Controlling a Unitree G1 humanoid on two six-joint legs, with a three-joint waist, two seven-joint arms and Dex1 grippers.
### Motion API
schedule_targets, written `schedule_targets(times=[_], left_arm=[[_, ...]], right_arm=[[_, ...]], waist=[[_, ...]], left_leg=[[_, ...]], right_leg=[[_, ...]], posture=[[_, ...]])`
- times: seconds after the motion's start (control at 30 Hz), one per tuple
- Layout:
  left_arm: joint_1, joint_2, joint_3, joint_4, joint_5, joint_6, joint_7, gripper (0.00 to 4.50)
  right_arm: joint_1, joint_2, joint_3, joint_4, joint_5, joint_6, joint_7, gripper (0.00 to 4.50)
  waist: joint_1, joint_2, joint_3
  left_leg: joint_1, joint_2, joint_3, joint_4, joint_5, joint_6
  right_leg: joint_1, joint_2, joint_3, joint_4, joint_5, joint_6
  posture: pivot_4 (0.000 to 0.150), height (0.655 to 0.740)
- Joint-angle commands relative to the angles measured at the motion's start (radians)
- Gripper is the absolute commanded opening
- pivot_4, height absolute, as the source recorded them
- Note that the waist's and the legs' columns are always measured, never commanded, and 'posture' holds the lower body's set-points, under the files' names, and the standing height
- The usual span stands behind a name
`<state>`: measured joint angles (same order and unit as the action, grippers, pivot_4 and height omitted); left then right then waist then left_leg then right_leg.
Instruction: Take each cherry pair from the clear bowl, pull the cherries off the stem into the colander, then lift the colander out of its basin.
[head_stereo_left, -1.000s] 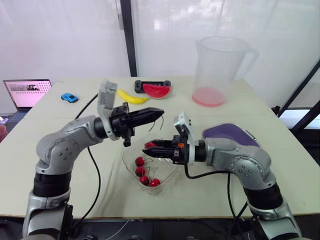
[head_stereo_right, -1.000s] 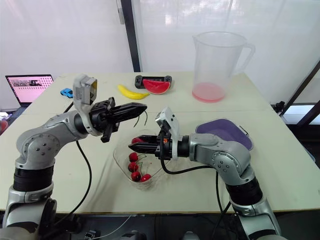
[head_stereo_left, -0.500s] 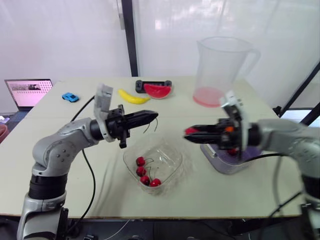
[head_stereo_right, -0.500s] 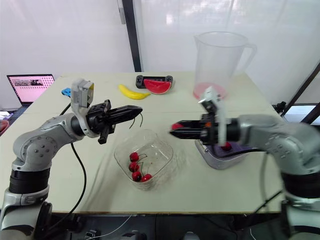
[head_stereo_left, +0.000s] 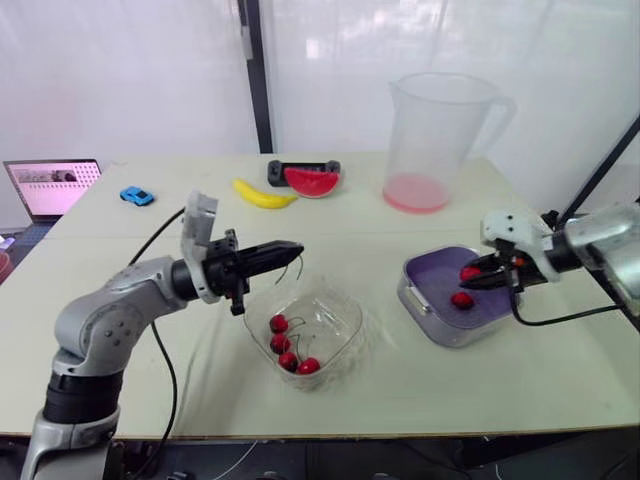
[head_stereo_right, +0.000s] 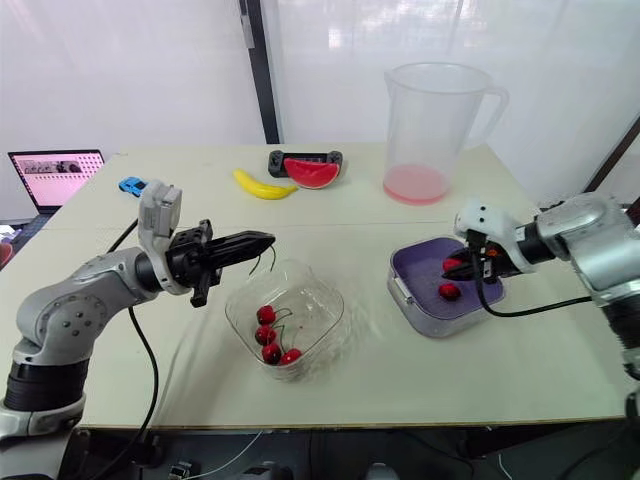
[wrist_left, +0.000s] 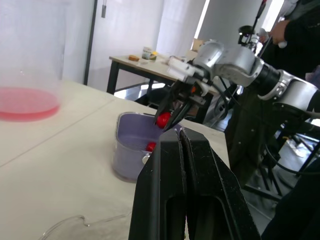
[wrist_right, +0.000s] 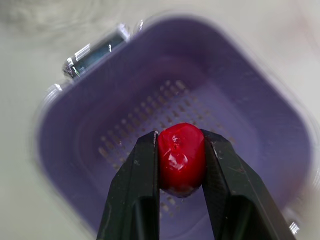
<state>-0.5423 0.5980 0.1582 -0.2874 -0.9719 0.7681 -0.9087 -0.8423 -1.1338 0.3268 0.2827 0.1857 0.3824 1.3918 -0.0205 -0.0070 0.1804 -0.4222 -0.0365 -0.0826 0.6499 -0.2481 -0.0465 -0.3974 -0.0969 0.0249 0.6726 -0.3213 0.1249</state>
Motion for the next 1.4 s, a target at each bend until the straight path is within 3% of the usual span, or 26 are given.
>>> schedule_targets(times=[0.03,0.2,0.23,0.27,0.43,0.6,0.73,1.0,1.23,1.4], left_arm=[[0.001,0.008,0.031,-0.052,-0.019,-0.011,0.018,0.0],[0.007,0.014,0.039,-0.065,-0.021,-0.005,0.03,0.0],[0.009,0.014,0.04,-0.066,-0.02,-0.005,0.031,0.0],[0.01,0.014,0.039,-0.068,-0.02,-0.005,0.033,0.0],[0.011,0.015,0.035,-0.069,-0.019,-0.004,0.034,0.0],[0.008,0.019,0.035,-0.062,-0.018,-0.002,0.028,0.0],[0.01,0.032,0.038,-0.053,-0.015,-0.001,0.018,0.0],[0.09,0.101,0.15,-0.012,-0.079,0.058,0.037,0.0],[0.306,0.24,0.329,0.032,-0.106,0.121,-0.003,0.0],[0.514,0.294,0.397,0.15,0.042,0.039,-0.048,0.0]], right_arm=[[-0.038,0.027,0.007,0.052,-0.077,-0.078,0.041,0.78],[-0.031,0.077,0.004,0.077,-0.117,-0.096,0.07,0.78],[-0.028,0.084,0.002,0.079,-0.124,-0.099,0.071,1.71],[-0.025,0.088,0.0,0.081,-0.13,-0.102,0.072,1.94],[-0.019,0.09,-0.036,0.065,-0.125,-0.097,0.087,4.45],[-0.013,0.058,-0.115,0.022,-0.075,-0.039,0.12,4.48],[-0.036,0.056,-0.321,-0.03,0.183,0.218,0.184,4.48],[-0.031,0.03,-0.6,-0.108,0.493,0.504,0.157,4.48],[0.031,0.013,-0.615,-0.251,0.634,0.622,0.157,4.48],[0.058,0.028,-0.591,-0.33,0.687,0.633,0.15,4.48]], waist=[[0.004,0.0,0.0],[0.004,0.0,0.0],[0.004,0.0,0.0],[0.003,0.0,0.0],[0.005,0.0,0.0],[0.004,0.0,0.0],[0.005,0.0,0.0],[0.002,0.0,0.0],[0.0,0.001,0.0],[0.003,0.002,0.0]], left_leg=[[0.0,0.0,0.0,0.0,0.001,-0.002],[0.0,0.0,0.0,0.0,0.003,-0.005],[0.0,0.0,0.0,0.0,0.003,-0.005],[0.0,0.0,-0.001,0.0,0.003,-0.005],[0.0,0.0,-0.001,0.0,0.003,-0.005],[0.0,0.0,-0.001,0.0,0.003,-0.005],[0.0,0.0,-0.001,0.0,0.003,-0.005],[0.0,0.0,-0.001,-0.001,0.0,0.001],[0.0,0.001,0.0,-0.001,-0.001,0.001],[0.002,0.001,0.0,-0.002,-0.001,0.002]], right_leg=[[0.0,0.0,0.0,0.0,0.0,0.0],[0.0,-0.001,0.0,-0.001,0.0,0.0],[0.0,-0.001,0.0,-0.001,0.0,0.0],[0.0,0.0,0.0,-0.001,0.0,0.0],[0.001,0.0,0.0,-0.001,0.0,0.0],[0.001,0.0,0.0,-0.001,0.0,0.0],[0.001,-0.001,0.0,-0.001,0.0,0.0],[0.001,0.0,-0.001,-0.001,0.0,0.0],[0.001,-0.001,0.0,-0.002,0.0,0.0],[0.001,0.0,0.0,-0.001,0.0,0.0]], posture=[[0.15,0.74],[0.15,0.74],[0.15,0.74],[0.15,0.74],[0.15,0.74],[0.15,0.74],[0.15,0.74],[0.15,0.74],[0.15,0.74],[0.15,0.74]])
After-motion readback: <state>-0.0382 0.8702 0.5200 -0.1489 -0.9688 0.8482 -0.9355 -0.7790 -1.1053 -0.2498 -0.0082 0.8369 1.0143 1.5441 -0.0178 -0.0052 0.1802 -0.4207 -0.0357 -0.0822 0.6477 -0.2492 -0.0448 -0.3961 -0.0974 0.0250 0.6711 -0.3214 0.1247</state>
